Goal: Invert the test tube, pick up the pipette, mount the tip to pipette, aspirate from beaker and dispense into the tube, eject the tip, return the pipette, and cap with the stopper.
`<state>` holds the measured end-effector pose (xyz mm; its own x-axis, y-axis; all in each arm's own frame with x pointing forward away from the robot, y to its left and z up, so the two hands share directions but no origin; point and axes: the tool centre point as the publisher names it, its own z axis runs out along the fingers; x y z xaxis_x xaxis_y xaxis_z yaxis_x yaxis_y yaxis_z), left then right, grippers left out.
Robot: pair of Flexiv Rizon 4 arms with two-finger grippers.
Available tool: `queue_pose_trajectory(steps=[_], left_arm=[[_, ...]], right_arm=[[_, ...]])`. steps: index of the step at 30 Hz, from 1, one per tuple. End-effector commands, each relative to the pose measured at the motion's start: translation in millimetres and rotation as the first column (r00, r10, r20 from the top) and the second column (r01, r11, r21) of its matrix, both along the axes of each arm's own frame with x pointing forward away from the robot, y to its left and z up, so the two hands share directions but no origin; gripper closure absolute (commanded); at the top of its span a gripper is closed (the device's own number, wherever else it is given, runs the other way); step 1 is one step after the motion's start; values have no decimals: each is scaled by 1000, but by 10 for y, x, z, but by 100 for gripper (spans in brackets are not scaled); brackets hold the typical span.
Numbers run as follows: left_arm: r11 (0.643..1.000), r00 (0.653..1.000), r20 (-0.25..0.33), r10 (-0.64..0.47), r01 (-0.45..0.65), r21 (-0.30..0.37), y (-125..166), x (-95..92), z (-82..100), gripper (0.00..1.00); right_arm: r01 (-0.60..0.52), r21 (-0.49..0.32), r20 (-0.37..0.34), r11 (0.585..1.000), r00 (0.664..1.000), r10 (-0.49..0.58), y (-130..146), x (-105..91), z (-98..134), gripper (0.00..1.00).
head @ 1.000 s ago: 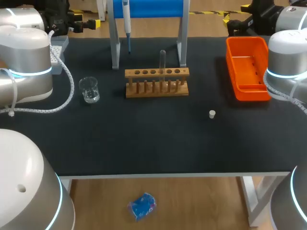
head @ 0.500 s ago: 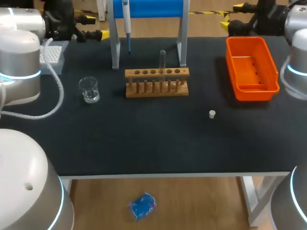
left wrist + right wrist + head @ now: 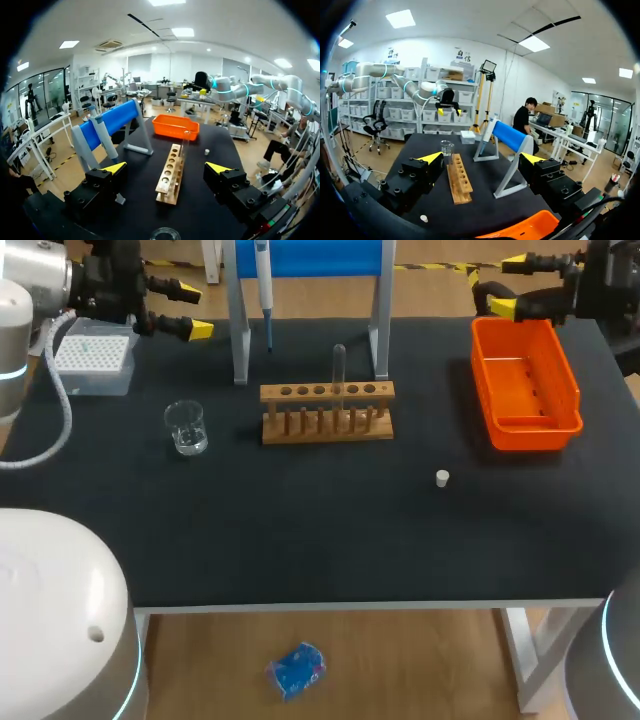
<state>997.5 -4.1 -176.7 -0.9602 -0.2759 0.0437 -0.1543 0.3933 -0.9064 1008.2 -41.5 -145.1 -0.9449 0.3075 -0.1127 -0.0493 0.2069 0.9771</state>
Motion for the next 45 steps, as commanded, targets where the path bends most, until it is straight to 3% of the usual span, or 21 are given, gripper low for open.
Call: queue_pose_trajectory(steps=[1,8,14,17,30,33,35,40,45], left_arm=[[998,998,-23,-61,61,6,-11,37,-26,0],[998,1000,2,-12,12,68,-180,-91,-271,0],[988,997,64,48,-57,144,-288,-110,-369,0],[981,993,95,75,-90,170,-301,-111,-401,0],[980,992,97,76,-92,176,-301,-112,-410,0],[978,992,103,73,-92,190,-348,-110,-405,0],[976,994,92,60,-78,203,-431,-131,-437,0],[970,997,79,26,-45,240,-646,-209,-529,0],[971,998,57,22,-35,236,-794,-232,-560,0]], right_arm=[[-53,10,-9,999,999,53,51,-32,-52,0],[-82,3,1,997,997,82,233,-379,-431,0],[-200,-10,-6,980,980,200,491,-709,-716,0],[-200,-10,-6,980,980,200,491,-709,-716,0],[-200,-10,-6,980,980,200,491,-709,-716,0],[-191,-3,8,982,982,191,592,-647,-782,0],[-207,-42,30,977,978,209,695,-629,-858,0],[-281,-72,57,957,957,285,991,-603,-1030,0],[-332,-71,93,940,936,338,1215,-547,-1113,0]])
